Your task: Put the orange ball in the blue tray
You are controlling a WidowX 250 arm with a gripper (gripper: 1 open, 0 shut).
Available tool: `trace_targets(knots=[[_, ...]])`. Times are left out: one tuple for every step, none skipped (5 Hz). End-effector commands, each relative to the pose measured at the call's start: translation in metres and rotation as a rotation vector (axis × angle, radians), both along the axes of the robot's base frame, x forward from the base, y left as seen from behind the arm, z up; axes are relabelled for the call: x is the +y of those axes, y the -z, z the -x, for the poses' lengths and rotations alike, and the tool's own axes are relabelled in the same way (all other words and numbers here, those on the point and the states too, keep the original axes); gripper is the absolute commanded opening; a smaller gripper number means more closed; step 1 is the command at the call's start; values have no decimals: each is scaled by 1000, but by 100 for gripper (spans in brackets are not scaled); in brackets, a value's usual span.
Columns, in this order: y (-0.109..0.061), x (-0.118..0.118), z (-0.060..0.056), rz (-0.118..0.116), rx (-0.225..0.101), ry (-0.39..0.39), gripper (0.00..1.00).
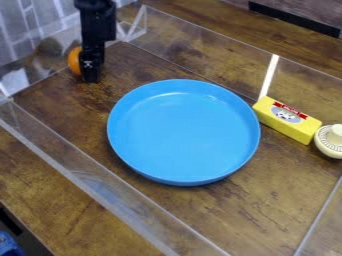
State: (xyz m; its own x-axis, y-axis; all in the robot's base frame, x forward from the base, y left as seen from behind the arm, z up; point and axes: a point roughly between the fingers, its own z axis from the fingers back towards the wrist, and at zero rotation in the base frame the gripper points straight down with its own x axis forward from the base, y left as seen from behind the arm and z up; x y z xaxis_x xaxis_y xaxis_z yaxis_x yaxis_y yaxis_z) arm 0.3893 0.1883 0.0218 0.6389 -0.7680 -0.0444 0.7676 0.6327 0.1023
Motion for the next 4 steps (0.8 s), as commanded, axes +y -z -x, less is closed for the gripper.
trace_targets(knots=[[-3, 2, -7, -10, -17, 11, 100], [0, 1, -9, -5, -16, 13, 0], [1, 1, -10, 1, -14, 12, 0], [2, 1, -10, 9, -11, 7, 0]])
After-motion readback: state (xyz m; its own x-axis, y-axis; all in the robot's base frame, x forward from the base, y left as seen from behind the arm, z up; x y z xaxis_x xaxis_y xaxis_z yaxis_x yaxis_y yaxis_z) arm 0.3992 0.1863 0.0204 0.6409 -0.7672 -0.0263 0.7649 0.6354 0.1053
